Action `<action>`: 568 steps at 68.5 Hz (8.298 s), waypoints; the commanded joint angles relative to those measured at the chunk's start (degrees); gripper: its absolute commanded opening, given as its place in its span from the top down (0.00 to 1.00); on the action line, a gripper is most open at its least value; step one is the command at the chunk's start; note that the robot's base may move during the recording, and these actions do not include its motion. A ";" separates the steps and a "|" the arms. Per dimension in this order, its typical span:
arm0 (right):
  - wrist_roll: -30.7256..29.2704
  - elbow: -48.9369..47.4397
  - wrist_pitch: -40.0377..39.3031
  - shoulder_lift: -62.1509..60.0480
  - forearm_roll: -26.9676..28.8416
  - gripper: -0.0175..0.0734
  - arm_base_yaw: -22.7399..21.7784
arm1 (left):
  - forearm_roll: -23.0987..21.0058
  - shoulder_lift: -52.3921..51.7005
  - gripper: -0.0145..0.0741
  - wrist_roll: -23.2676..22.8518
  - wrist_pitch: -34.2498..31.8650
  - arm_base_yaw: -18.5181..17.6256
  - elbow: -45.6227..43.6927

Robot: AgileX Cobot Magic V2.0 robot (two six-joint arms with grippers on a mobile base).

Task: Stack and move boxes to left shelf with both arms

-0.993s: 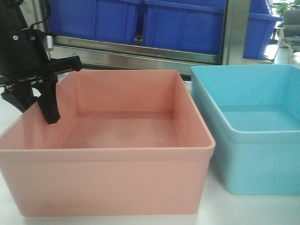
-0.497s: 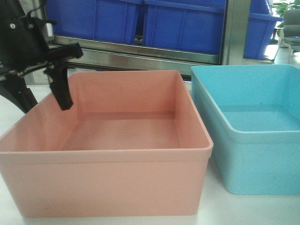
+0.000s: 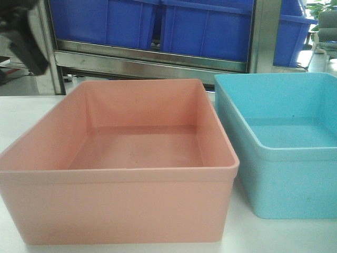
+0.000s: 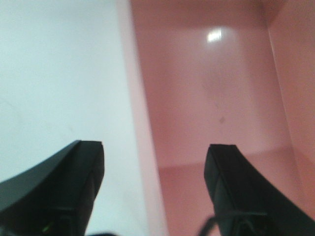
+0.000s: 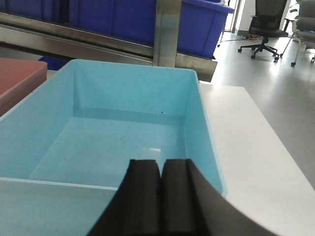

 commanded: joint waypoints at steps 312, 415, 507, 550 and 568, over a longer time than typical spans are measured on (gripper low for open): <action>-12.53 -102.94 69.08 98.23 12.40 0.78 -16.43 | -2.06 -51.33 0.44 8.48 -22.89 14.74 24.53; 33.01 -101.15 61.31 97.92 9.32 0.78 24.76 | -2.06 -51.33 0.44 8.48 -22.89 14.74 24.53; 29.87 -88.85 51.39 100.94 10.40 0.70 25.80 | -2.06 -51.33 0.44 8.48 -22.89 14.74 24.66; 28.21 -89.18 48.28 100.76 7.07 0.36 25.80 | -2.06 -51.33 0.44 8.48 -22.89 14.74 24.66; 25.90 -90.59 49.11 96.72 4.61 0.36 25.80 | -3.24 -51.33 0.44 8.48 -22.89 14.74 24.66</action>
